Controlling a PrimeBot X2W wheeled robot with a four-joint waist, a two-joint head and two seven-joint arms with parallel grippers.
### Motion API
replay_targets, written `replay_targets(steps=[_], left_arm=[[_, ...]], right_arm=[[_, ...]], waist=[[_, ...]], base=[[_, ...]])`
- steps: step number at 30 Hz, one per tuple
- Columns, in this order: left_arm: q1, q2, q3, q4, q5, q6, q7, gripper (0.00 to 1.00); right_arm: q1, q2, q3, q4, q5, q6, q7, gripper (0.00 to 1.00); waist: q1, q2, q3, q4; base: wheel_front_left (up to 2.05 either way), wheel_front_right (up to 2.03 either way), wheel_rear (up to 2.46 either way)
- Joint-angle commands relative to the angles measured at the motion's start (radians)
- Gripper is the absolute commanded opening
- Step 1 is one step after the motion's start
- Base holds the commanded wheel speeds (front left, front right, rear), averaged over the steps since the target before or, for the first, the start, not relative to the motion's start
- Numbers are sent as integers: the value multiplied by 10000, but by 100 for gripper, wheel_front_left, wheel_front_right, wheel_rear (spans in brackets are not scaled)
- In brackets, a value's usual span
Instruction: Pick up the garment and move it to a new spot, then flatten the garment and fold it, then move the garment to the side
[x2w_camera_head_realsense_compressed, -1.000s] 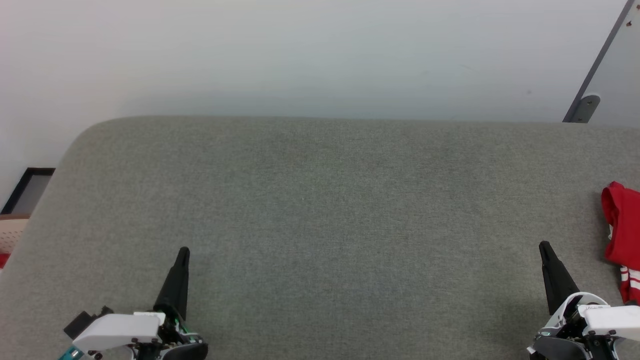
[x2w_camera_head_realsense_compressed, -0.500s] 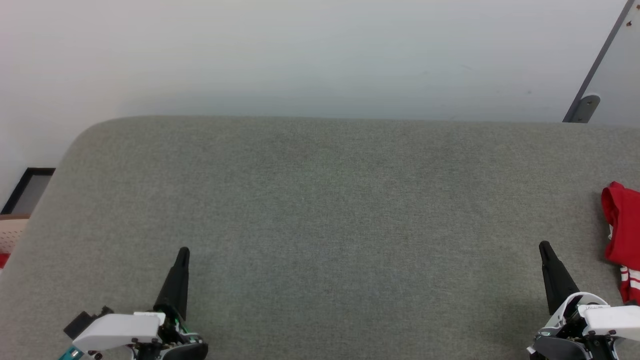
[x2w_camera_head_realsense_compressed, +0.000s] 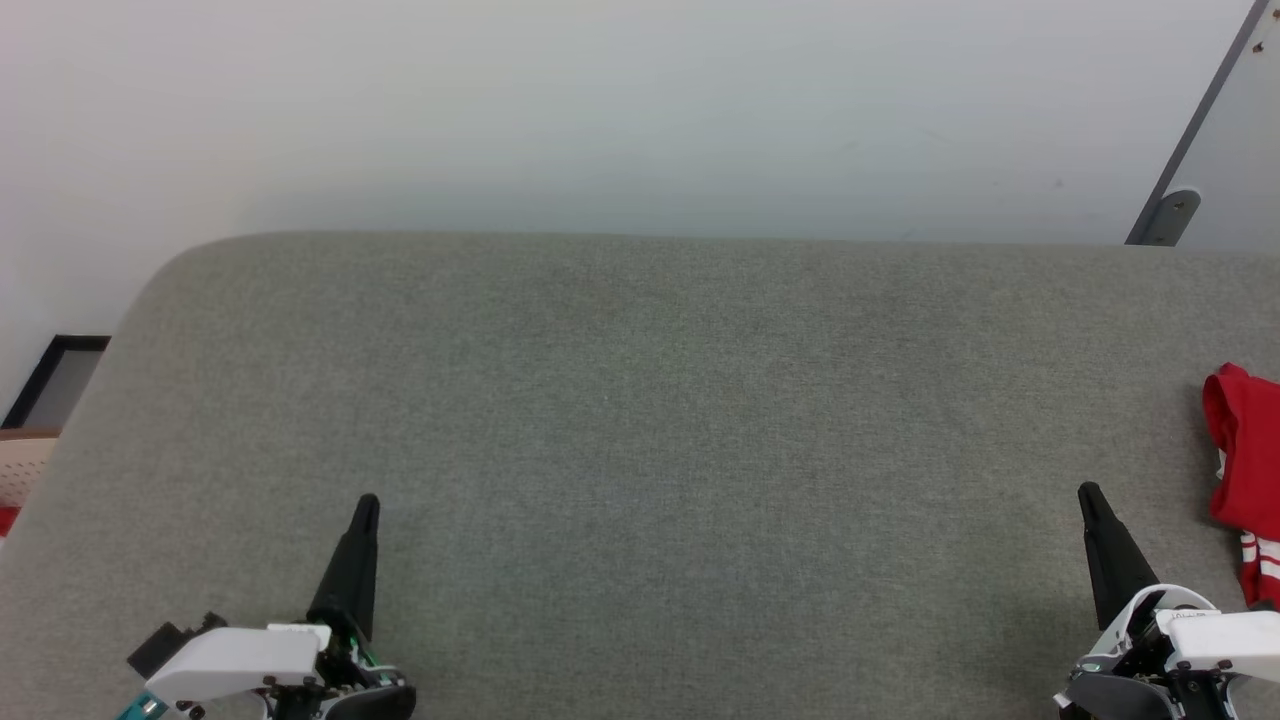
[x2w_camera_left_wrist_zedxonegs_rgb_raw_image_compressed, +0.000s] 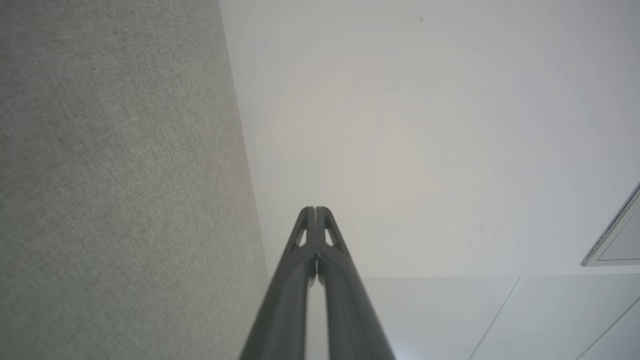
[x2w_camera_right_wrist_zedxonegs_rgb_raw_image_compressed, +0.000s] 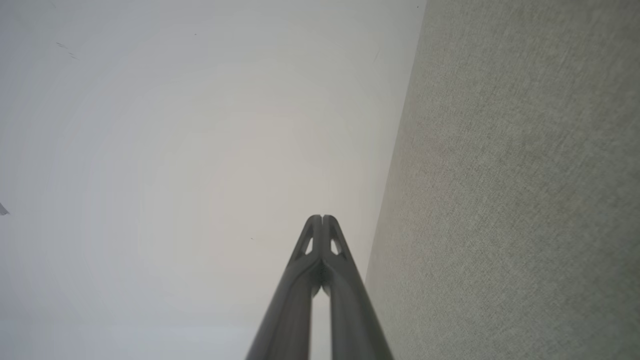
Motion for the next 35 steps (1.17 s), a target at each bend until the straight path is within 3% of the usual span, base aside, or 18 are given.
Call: replay_targets(steps=[1,35], left_arm=[[-85,6,13,9,-31,-57,20,0],[-85,6,14,8,-34,-57,17,0]], right_arm=[[-20,33,9,-27,40,-14,20,0],[-20,33,10,-27,41,-14,19,0]], waist=[[0,0,0,0],[0,0,0,0]], base=[[0,0,0],[0,0,0]])
